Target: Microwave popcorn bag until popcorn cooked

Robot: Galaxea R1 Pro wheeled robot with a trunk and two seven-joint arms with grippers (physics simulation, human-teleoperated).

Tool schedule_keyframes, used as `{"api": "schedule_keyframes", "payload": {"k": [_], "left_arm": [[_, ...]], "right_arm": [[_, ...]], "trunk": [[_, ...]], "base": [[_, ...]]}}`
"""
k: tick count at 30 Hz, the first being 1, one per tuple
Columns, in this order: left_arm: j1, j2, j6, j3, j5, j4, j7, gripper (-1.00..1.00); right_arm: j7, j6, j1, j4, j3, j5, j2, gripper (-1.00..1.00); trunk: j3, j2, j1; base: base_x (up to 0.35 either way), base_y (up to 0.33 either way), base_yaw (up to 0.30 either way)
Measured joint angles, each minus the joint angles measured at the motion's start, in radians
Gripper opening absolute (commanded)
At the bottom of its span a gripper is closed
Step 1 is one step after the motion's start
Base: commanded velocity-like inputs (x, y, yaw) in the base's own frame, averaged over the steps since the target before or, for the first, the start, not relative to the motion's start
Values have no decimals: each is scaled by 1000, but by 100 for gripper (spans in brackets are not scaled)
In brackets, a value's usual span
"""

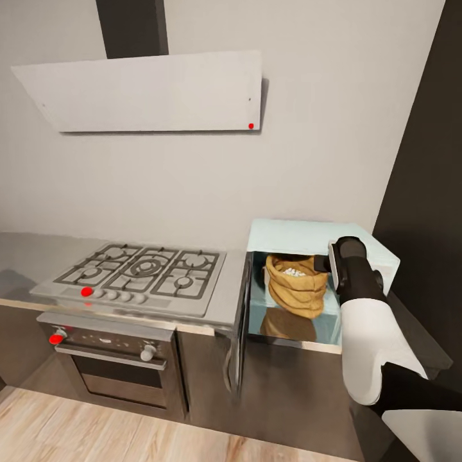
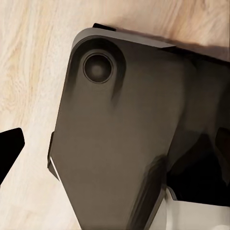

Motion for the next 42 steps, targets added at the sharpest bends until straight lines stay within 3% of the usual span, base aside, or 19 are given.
{"api": "schedule_keyframes", "payload": {"k": [16, 17, 18, 31, 42], "left_arm": [[0, 0, 0, 0, 0, 0, 0, 100], [0, 0, 0, 0, 0, 0, 0, 100], [0, 0, 0, 0, 0, 0, 0, 100], [0, 0, 0, 0, 0, 0, 0, 100], [0, -3, 0, 1, 1, 1, 9, 100]], "right_arm": [[2, 0, 20, -18, 1, -33, -19, -100], [2, 0, 20, -18, 1, -32, -20, 100], [2, 0, 20, -19, 1, -8, -21, 100], [3, 0, 20, -24, 1, -10, -22, 100], [8, 0, 21, -33, 1, -12, -21, 100]], "trunk": [[0, 0, 0], [0, 0, 0], [0, 0, 0], [0, 0, 0], [0, 0, 1]], "base": [[37, 0, 0], [0, 0, 0], [0, 0, 0], [-12, 0, 0], [-327, 0, 0]]}}
